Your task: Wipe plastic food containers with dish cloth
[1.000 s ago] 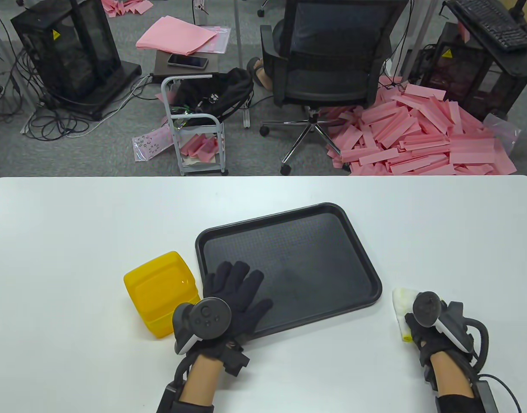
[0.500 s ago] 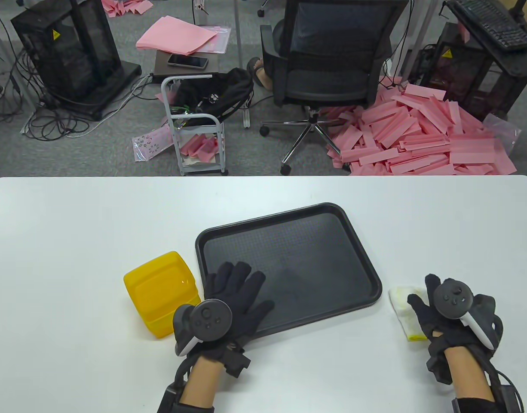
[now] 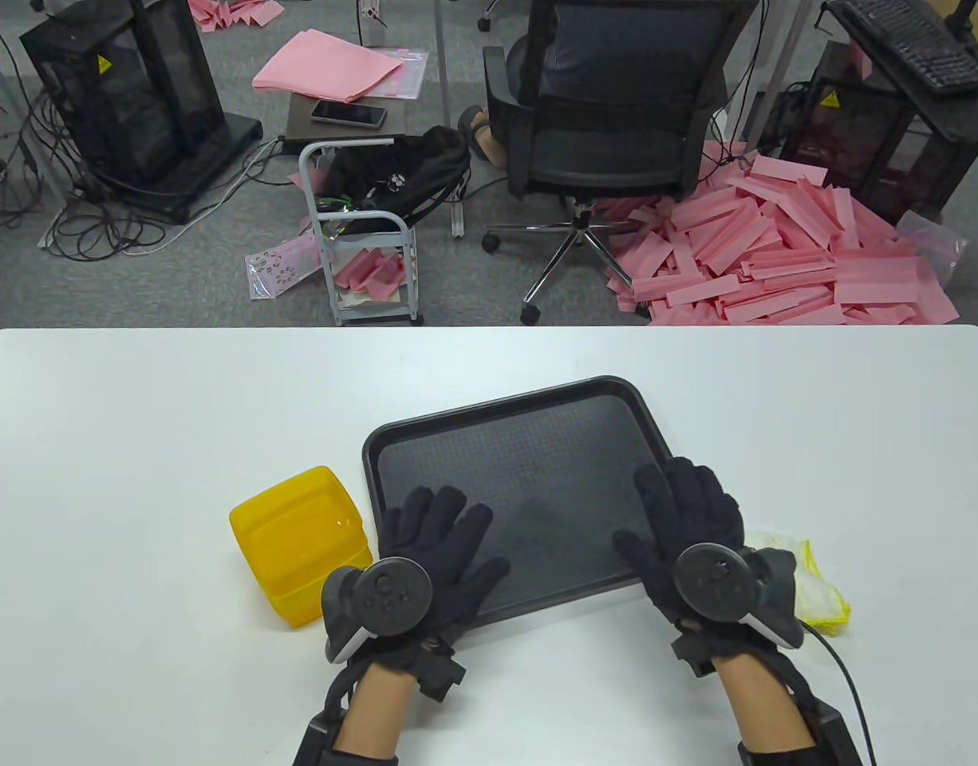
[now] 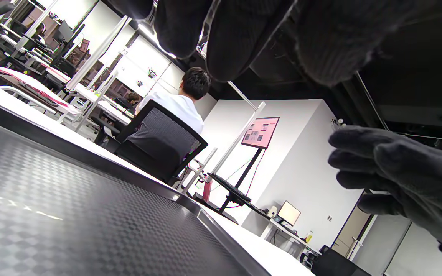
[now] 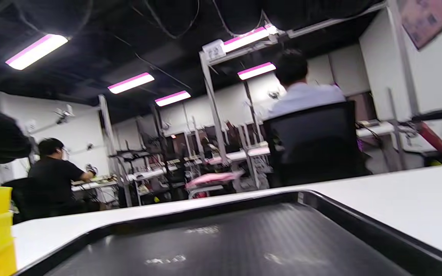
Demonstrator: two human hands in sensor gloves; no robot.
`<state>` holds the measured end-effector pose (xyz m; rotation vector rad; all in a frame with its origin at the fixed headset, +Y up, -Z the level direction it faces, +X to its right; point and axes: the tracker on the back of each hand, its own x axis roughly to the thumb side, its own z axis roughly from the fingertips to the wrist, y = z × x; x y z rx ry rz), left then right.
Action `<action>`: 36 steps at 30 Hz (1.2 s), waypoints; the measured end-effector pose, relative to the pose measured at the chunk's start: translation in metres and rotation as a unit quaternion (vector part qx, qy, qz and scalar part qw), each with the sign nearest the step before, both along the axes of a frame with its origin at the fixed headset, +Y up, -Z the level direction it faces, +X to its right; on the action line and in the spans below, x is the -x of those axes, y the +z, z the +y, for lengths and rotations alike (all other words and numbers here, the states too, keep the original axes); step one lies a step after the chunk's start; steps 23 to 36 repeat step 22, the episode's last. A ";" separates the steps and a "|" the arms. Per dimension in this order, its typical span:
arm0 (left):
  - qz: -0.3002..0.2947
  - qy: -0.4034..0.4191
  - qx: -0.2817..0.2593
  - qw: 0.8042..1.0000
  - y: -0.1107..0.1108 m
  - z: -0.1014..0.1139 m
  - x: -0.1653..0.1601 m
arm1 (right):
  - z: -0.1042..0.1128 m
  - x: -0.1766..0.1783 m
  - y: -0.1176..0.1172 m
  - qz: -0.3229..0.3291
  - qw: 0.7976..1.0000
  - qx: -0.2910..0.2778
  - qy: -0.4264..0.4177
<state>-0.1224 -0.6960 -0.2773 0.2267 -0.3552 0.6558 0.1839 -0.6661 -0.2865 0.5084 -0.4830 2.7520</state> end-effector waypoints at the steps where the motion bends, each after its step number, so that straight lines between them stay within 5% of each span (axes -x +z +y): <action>1: 0.000 -0.001 0.000 1.000 0.000 0.000 0.000 | -0.003 0.004 0.001 0.009 1.000 0.002 0.003; 7: -0.003 -0.006 0.002 1.000 -0.001 -0.001 -0.003 | -0.022 0.018 0.001 0.031 0.998 0.017 0.048; 36: -0.008 -0.010 0.002 1.000 0.001 -0.001 -0.006 | -0.026 0.020 0.004 0.029 0.999 0.017 0.034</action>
